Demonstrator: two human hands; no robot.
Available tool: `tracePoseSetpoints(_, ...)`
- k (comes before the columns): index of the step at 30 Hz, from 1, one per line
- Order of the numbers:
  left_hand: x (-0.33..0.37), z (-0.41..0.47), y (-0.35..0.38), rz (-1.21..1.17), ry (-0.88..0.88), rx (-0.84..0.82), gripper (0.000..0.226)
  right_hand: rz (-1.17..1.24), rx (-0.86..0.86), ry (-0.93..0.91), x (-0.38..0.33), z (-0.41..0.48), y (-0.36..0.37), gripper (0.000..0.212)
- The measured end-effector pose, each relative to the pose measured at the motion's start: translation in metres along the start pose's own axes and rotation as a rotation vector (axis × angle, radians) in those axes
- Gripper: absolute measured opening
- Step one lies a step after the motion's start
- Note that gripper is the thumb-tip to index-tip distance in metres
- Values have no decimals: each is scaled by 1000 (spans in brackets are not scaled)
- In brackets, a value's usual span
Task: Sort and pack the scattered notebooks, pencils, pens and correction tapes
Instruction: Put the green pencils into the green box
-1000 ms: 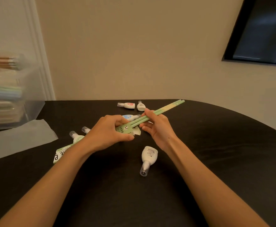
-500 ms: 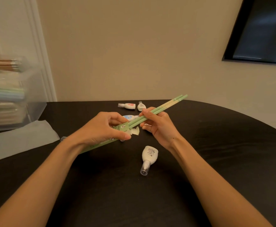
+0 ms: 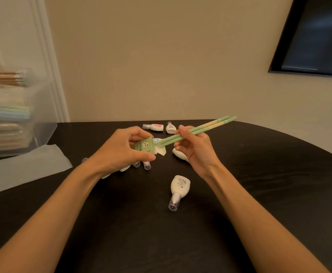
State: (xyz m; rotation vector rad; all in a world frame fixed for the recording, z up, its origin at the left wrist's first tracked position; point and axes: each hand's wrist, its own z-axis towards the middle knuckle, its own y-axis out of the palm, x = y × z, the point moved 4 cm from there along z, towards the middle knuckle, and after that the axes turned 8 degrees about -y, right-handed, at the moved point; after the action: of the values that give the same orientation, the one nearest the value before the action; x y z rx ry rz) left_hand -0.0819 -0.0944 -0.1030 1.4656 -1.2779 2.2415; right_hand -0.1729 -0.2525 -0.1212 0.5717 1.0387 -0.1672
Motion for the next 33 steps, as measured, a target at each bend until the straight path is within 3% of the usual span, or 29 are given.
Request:
tracePoseSetpoints(3,7,-1,5,233,166,198,45,30,64,-4,0,0,-3,9)
tracePoseSetpoints(6,4,-4,8,251,232,317,48,67,73,-7,-1,-1,-3,7)
tracePoseSetpoints(12,2,-2,10,230,222,290,49,50,5,0,-2,-2,4,2)
tracePoseSetpoints(26,5,-3,14,260,209,286,50,6,36,-121,-5,-8,19,5)
tracePoseSetpoints(33,13,-3,19,290,229,306,44,-218,-15,-197,0,-15,35,4)
